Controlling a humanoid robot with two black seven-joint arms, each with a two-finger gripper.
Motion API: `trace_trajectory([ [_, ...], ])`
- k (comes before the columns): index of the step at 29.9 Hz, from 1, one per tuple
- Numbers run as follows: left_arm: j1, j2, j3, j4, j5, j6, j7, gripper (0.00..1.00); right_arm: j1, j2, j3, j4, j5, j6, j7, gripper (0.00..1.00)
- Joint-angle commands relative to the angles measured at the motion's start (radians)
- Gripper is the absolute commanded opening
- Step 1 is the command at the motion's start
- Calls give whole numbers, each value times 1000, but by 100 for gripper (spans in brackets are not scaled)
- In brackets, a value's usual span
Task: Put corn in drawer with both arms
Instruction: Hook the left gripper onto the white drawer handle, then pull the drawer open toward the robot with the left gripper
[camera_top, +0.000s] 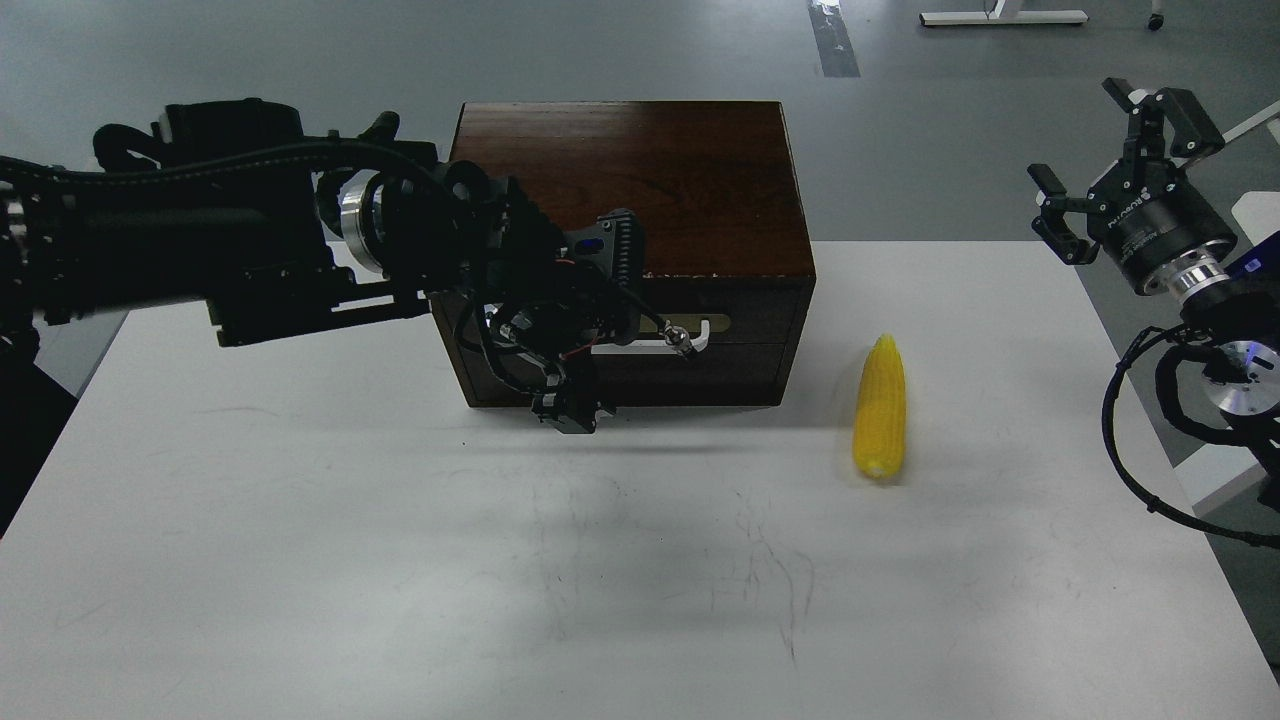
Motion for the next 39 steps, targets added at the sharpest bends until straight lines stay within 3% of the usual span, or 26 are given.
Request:
trace_trajectory([
  [1,-1,0,0,-8,0,0,0,99,0,0,0,0,0,0,0,100],
  [39,-4,0,21,-58,24,0,0,98,-8,0,0,0,0,0,0,100],
])
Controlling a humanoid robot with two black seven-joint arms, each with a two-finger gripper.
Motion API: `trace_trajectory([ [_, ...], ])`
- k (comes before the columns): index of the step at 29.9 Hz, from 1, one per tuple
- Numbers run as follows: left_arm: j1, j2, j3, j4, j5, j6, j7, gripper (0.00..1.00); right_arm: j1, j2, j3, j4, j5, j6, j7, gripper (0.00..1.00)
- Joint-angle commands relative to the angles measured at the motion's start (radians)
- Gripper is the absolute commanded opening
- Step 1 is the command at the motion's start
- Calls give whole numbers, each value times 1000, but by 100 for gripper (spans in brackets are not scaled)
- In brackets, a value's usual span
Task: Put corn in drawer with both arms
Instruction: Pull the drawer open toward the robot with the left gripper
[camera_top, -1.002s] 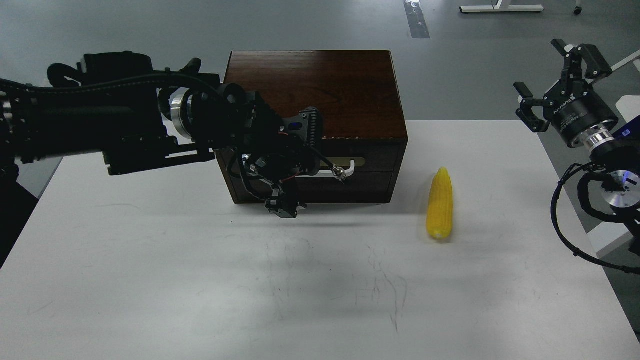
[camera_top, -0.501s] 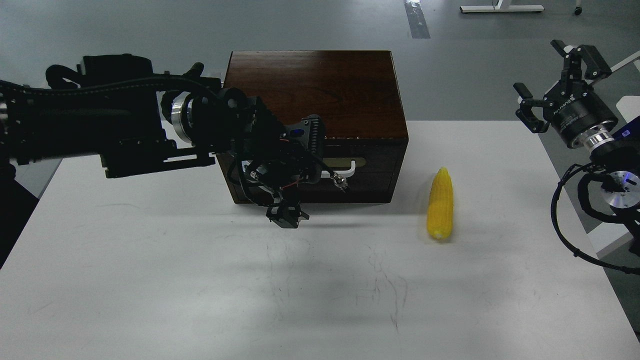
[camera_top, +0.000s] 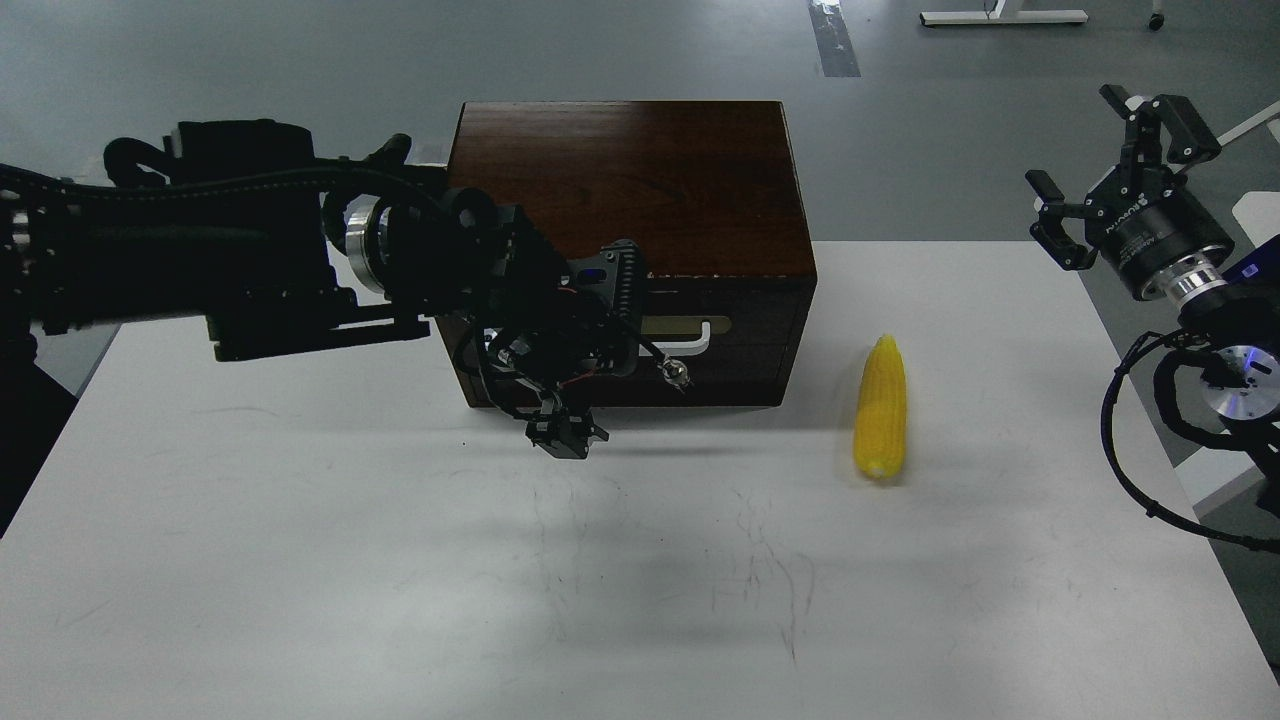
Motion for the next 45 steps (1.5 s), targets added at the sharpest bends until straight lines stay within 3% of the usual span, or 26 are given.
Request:
trace_trajectory([
  [1,-3,1,0,-15,1,0,0,99,0,-1,1,0,0,0,0,100],
  [30,-17,140,0,-362,-7,0,0,99,-6,-3,1,0,0,0,0,100],
  [45,-18,138,3,-382,4,0,0,99,-6,-3,1,0,0,0,0,100],
])
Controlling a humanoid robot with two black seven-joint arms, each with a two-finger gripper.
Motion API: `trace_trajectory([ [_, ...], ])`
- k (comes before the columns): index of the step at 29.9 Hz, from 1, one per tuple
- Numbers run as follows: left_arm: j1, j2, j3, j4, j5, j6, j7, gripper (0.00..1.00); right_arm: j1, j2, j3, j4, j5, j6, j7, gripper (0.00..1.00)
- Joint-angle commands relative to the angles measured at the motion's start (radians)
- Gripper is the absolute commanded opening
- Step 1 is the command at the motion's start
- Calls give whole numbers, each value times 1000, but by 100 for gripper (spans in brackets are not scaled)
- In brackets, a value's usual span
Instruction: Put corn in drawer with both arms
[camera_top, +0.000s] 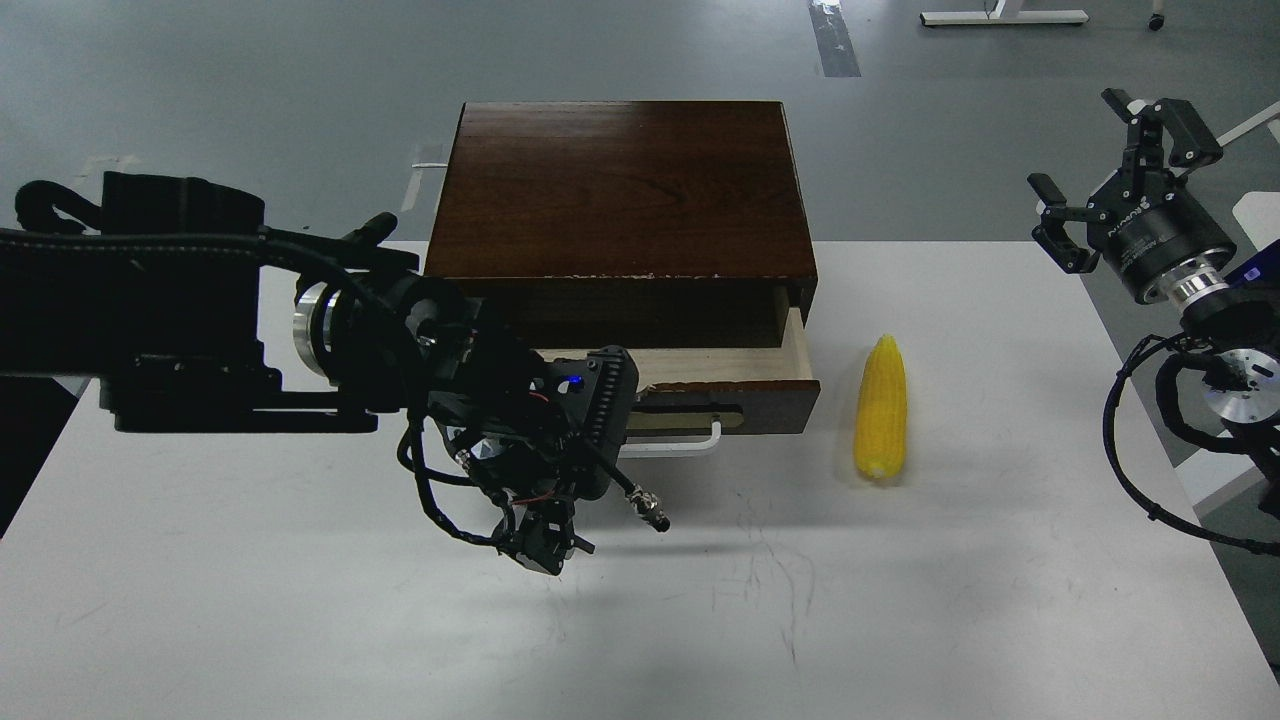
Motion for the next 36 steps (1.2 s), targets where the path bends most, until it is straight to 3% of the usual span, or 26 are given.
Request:
trace_trajectory([
  [1,-1,-1,2,2,4,0,0,99,0,0,0,0,0,0,0,100],
  [15,-70,40,-15,-16,18,0,0,98,-3,-16,0,5,0,0,0,100],
  [21,-102,135,-162,-82,-43,0,0,98,-9,-20,0,6,0,0,0,100],
  [24,-102,209,-242,-107,-226,0,0,98,-11,-37,0,8,0,0,0,100],
  [27,-95,298,-342,-94,-627,0,0,99,-11,-45,0,8,0,0,0,100],
  [29,-90,357,-378,-49,-939,0,0,99,-11,-55,0,8,0,0,0,100],
  [36,14,468,-382,131,-1543,0,0,99,-18,-95,-3,25,2,0,0,100],
])
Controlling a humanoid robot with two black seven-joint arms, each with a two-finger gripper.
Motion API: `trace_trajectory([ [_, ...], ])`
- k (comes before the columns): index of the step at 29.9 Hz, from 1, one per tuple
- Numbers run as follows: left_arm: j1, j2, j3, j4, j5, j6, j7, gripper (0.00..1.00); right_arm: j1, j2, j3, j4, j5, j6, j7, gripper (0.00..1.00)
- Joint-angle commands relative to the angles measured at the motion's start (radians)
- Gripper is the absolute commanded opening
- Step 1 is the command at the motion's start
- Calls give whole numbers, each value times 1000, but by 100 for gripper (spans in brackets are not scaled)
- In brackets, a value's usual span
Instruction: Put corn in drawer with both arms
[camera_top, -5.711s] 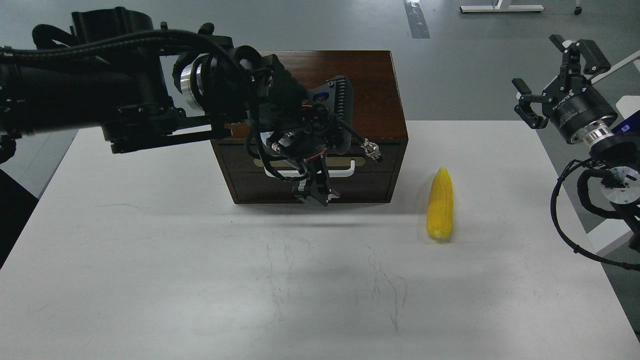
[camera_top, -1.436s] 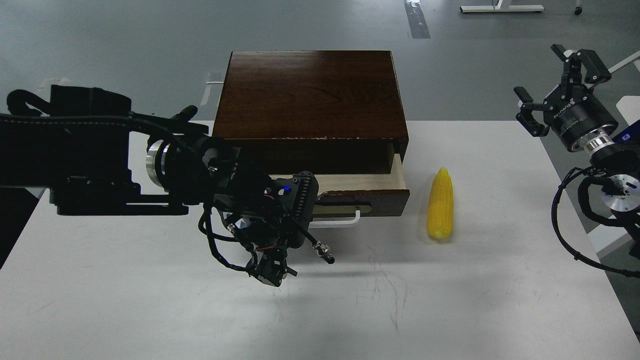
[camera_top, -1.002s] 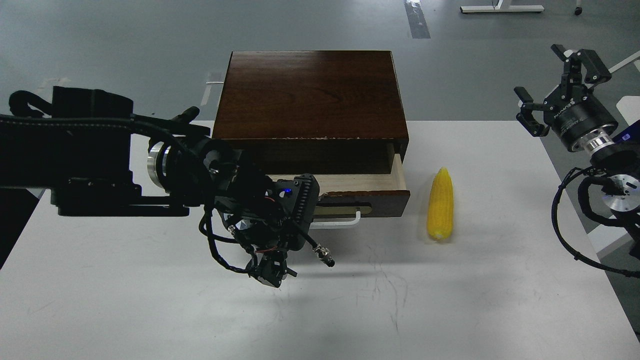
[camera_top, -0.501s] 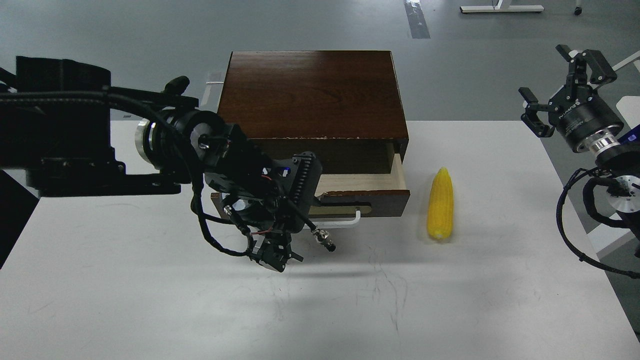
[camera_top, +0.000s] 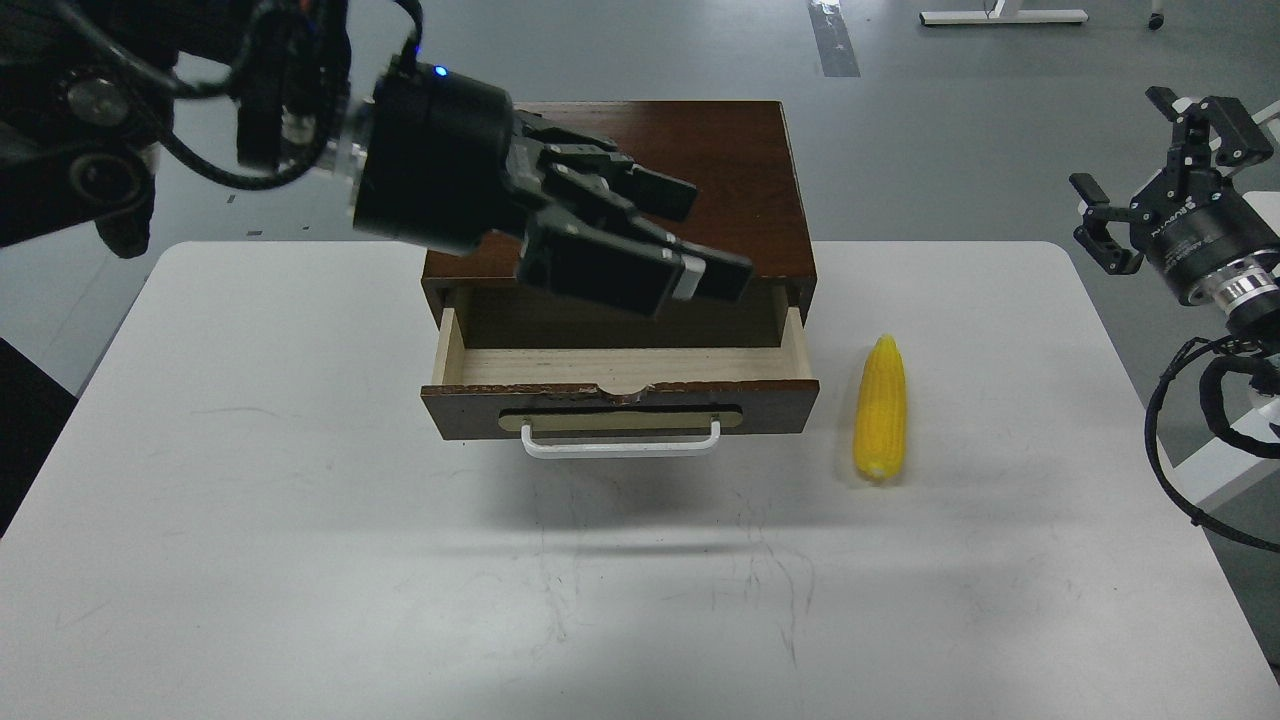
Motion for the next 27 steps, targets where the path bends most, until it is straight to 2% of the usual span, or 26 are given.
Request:
trace_trajectory([
  [1,75,47,0,98,-328,0,0,99,-3,-21,-5,15,-1,0,0,100],
  [6,179,60,0,258,-667,0,0,99,-10,-44,-15,35,-1,0,0,100],
  [10,270,44,-3,377,-873,35,0,99,-13,-59,-17,38,-1,0,-2,100],
  [14,369,17,-13,443,-1028,32,0,99,-13,-70,-17,58,-1,0,-2,100],
  [17,483,-23,-95,503,-1104,27,0,99,-9,-108,-18,101,-7,0,0,100],
  [19,584,-58,-210,556,-1110,4,0,99,-1,-151,-20,148,-15,0,-2,100],
  [20,584,-58,-211,556,-1110,4,0,99,-1,-151,-20,149,-15,0,-2,100],
  [21,635,-78,-264,584,-1110,0,40,99,2,-182,-21,178,-30,0,-5,100],
  [23,688,-106,-337,627,-1110,0,81,99,3,-235,-24,225,-98,0,-9,100],
  [24,710,-121,-368,650,-1108,0,95,99,9,-269,-28,260,-175,0,-9,100],
  [27,724,-131,-379,661,-1101,0,102,99,22,-345,-29,331,-337,0,-9,100],
])
